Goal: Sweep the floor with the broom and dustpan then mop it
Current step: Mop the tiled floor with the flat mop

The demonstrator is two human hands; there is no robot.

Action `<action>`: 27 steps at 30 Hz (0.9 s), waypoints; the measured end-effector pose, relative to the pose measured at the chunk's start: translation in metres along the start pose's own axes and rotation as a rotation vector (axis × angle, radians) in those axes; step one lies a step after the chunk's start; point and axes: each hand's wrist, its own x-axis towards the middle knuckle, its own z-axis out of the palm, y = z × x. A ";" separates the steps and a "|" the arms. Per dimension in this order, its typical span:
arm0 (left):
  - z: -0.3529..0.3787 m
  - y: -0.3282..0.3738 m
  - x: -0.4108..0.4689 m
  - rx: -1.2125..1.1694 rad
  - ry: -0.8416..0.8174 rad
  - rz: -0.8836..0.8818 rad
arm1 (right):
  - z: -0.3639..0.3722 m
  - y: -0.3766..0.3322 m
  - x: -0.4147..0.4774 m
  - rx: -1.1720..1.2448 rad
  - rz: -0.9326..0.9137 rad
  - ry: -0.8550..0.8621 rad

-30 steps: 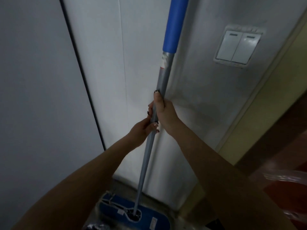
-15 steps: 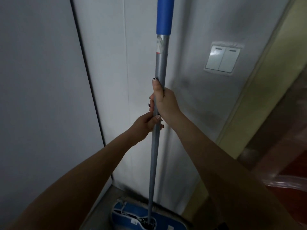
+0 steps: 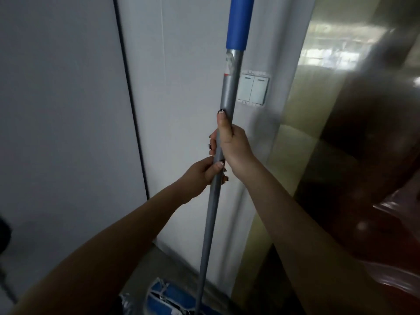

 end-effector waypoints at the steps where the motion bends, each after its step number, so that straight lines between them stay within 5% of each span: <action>1: 0.008 0.003 -0.008 0.004 0.017 -0.015 | -0.006 -0.003 -0.008 0.014 0.000 -0.007; 13: 0.028 0.048 -0.104 -0.035 0.219 -0.081 | 0.006 -0.050 -0.077 0.100 0.033 -0.191; 27: -0.022 0.081 -0.329 -0.023 0.516 -0.119 | 0.136 -0.134 -0.241 0.199 -0.130 -0.467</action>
